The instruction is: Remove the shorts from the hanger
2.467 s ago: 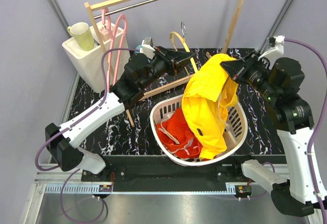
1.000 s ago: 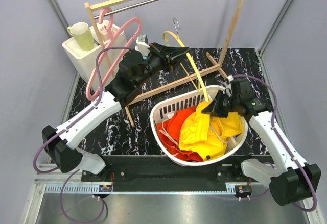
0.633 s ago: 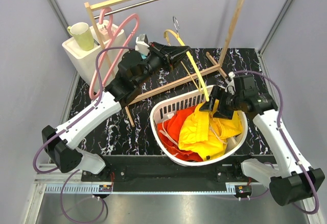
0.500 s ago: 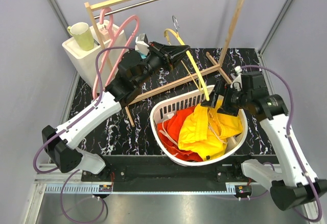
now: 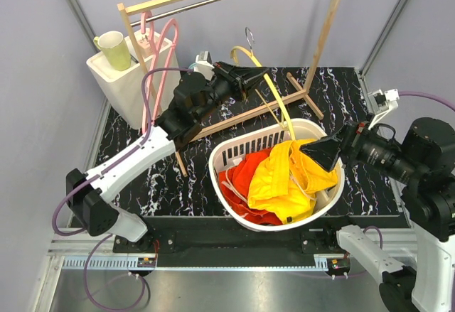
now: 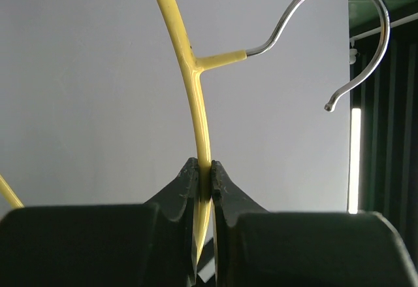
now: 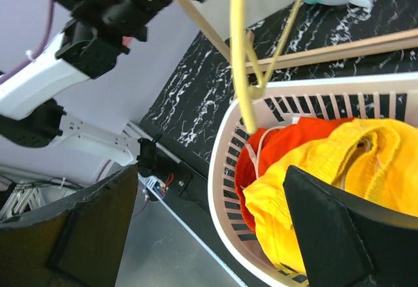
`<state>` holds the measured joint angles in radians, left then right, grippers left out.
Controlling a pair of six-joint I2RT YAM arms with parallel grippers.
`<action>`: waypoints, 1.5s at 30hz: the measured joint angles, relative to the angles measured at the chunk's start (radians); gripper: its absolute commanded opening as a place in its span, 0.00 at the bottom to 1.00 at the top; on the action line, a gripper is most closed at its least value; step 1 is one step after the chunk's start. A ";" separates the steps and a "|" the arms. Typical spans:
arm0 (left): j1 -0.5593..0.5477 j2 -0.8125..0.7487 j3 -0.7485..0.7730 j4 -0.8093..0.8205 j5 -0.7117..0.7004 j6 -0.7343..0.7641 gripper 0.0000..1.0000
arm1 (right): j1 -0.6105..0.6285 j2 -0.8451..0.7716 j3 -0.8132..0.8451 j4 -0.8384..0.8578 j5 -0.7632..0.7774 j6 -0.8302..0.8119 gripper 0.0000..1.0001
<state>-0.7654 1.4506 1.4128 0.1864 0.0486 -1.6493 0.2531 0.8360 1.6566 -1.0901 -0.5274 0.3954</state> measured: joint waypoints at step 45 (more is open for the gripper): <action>-0.093 0.152 0.150 -0.122 -0.090 -0.075 0.35 | 0.010 0.152 -0.142 0.167 0.043 -0.141 0.00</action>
<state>-0.8589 1.6028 1.5623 0.0643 -0.0418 -1.7241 0.2626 0.9882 1.5146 -0.9230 -0.4847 0.2546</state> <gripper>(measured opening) 0.113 0.136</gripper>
